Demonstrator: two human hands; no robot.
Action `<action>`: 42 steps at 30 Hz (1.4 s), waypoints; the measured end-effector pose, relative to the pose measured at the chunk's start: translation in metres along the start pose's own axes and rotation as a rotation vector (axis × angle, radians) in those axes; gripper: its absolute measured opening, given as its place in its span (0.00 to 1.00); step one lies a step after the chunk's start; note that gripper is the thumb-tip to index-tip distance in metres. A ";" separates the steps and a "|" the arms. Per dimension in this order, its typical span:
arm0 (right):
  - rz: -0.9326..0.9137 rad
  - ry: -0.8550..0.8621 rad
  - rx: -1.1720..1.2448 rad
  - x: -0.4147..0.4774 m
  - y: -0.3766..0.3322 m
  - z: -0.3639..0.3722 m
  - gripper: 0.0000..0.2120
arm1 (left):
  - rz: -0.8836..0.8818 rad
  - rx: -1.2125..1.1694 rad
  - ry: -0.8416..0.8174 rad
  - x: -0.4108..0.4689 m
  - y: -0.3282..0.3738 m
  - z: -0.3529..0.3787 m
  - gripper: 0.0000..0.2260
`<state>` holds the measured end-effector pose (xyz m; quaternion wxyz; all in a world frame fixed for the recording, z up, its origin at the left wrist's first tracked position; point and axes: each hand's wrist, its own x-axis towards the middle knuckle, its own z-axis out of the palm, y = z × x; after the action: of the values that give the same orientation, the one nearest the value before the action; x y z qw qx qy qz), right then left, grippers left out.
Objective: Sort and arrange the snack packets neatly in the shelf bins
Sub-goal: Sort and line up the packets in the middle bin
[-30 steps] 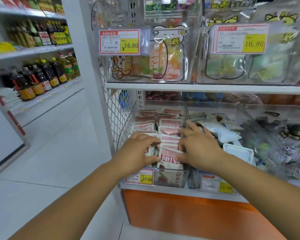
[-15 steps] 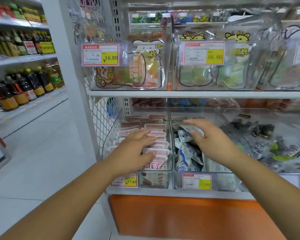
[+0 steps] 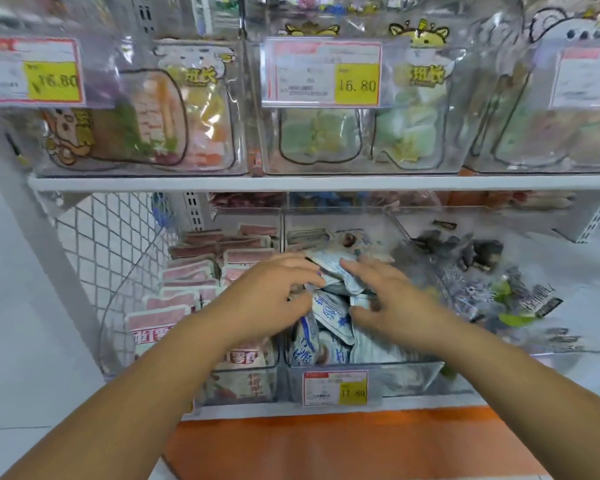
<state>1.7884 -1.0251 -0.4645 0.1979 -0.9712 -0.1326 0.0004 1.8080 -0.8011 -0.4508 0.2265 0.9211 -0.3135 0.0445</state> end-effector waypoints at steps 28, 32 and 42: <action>0.104 0.284 0.951 -0.046 0.001 -0.033 0.07 | -0.312 -0.484 0.335 -0.002 0.053 -0.008 0.05; 0.104 0.241 0.921 -0.037 0.000 -0.031 0.08 | -0.313 -0.489 0.345 0.003 0.049 -0.014 0.06; 0.032 0.146 0.785 -0.031 -0.013 -0.023 0.14 | -0.176 -0.297 0.301 -0.007 0.038 -0.009 0.05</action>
<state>1.7567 -1.0307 -0.4397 0.5630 -0.8211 -0.0926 -0.0151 1.7804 -0.8200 -0.4292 0.4068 0.8844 -0.1978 0.1150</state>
